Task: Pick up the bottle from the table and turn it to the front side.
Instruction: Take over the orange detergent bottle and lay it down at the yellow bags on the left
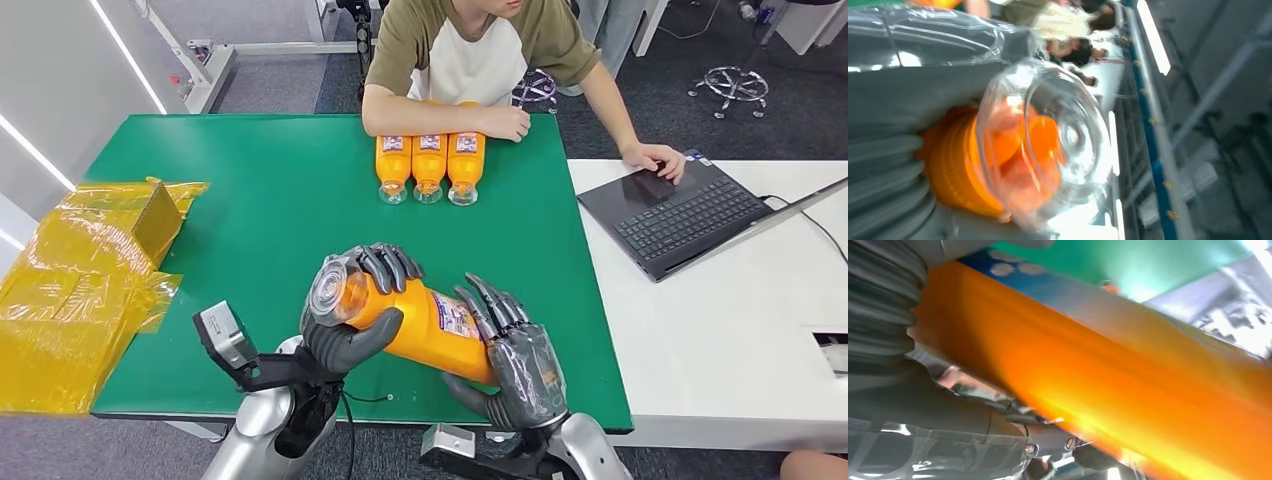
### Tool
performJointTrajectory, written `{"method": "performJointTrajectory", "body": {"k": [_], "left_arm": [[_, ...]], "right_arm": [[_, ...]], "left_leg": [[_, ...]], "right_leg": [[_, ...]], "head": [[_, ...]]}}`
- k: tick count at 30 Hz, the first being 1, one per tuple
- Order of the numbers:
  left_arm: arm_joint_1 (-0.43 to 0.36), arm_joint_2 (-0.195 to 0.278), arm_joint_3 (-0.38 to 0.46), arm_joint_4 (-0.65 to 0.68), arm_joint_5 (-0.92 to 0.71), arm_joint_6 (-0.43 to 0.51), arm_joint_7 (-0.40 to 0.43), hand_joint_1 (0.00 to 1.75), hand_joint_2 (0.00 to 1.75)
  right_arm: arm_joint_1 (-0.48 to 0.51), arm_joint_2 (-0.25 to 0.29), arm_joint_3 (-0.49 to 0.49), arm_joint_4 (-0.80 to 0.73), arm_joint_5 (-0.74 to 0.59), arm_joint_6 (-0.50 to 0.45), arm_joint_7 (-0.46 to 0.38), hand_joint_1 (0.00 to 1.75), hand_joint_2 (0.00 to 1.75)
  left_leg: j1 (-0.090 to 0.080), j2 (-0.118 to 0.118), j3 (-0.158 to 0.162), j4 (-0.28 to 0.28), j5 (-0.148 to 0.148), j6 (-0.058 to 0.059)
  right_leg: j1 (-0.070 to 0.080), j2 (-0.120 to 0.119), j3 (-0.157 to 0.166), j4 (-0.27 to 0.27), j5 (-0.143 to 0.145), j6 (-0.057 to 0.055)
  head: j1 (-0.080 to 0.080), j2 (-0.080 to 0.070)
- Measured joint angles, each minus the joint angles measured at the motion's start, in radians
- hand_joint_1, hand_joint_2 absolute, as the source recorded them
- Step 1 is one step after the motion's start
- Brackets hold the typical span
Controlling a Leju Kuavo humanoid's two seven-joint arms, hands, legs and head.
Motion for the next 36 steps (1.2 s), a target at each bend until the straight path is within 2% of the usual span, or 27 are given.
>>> {"method": "performJointTrajectory", "body": {"k": [7,12,17,21,25,28,30,33,36], "left_arm": [[0.004,-0.008,0.0,-0.002,0.001,0.036,0.003,1.75,1.75],[0.004,-0.008,0.0,0.0,-0.006,0.093,0.013,1.75,1.75],[0.002,-0.003,0.0,0.005,-0.066,0.179,0.013,1.75,1.75],[0.002,0.024,0.007,0.007,-0.233,0.299,0.024,1.75,1.75],[0.006,0.097,0.048,0.001,-0.511,0.445,0.095,1.75,1.75],[0.017,0.191,0.096,-0.013,-0.758,0.531,0.179,1.75,1.75],[0.027,0.276,0.132,-0.02,-0.85,0.534,0.227,1.75,1.75],[0.041,0.392,0.192,-0.028,-0.891,0.516,0.256,1.75,1.75],[0.044,0.457,0.232,-0.036,-0.902,0.502,0.264,1.75,1.75]], "right_arm": [[0.013,0.056,0.028,-0.066,-0.355,-0.234,-0.229,0.0,1.75],[0.071,0.127,0.035,-0.16,-0.484,-0.27,-0.386,0.0,1.75],[0.096,0.185,0.036,-0.21,-0.507,-0.273,-0.42,0.0,1.75],[0.097,0.201,0.032,-0.217,-0.513,-0.273,-0.437,0.0,1.75],[0.098,0.211,0.02,-0.223,-0.534,-0.273,-0.464,0.0,1.75],[0.106,0.213,0.011,-0.224,-0.567,-0.273,-0.487,0.0,1.75],[0.115,0.213,0.005,-0.225,-0.58,-0.274,-0.492,0.0,1.75],[0.134,0.213,-0.005,-0.234,-0.582,-0.274,-0.489,0.0,1.75],[0.142,0.213,-0.011,-0.242,-0.58,-0.274,-0.486,0.0,1.75]], "left_leg": [[0.0,0.0,0.0,0.0,0.0,0.0],[0.0,0.0,0.0,0.0,0.0,0.0],[0.0,0.0,0.0,0.0,0.0,0.0],[0.0,0.0,0.0,0.0,0.0,0.0],[0.0,0.001,0.001,0.0,0.001,-0.001],[0.001,0.001,0.001,-0.001,0.001,-0.002],[0.002,0.002,0.001,-0.002,0.002,-0.002],[0.003,0.003,0.001,-0.002,0.002,-0.003],[0.003,0.002,0.001,-0.002,0.002,-0.003]], "right_leg": [[0.0,0.0,0.0,0.0,0.0,0.0],[0.0,0.0,0.0,0.0,0.0,0.0],[0.0,0.0,0.0,0.0,0.0,0.0],[0.0,0.0,0.0,0.0,0.0,0.0],[0.0,0.001,0.0,0.001,0.0,0.0],[0.0,0.001,0.0,0.001,0.0,-0.001],[0.001,0.002,0.0,0.001,0.0,-0.001],[0.002,0.003,-0.001,0.002,-0.001,-0.002],[0.002,0.002,-0.001,0.002,-0.002,-0.003]], "head": [[0.0,0.0],[0.0,0.0],[0.0,0.0],[0.0,0.0],[0.0,0.0],[0.0,0.0],[0.0,0.0],[0.0,0.0],[0.0,0.0]]}}
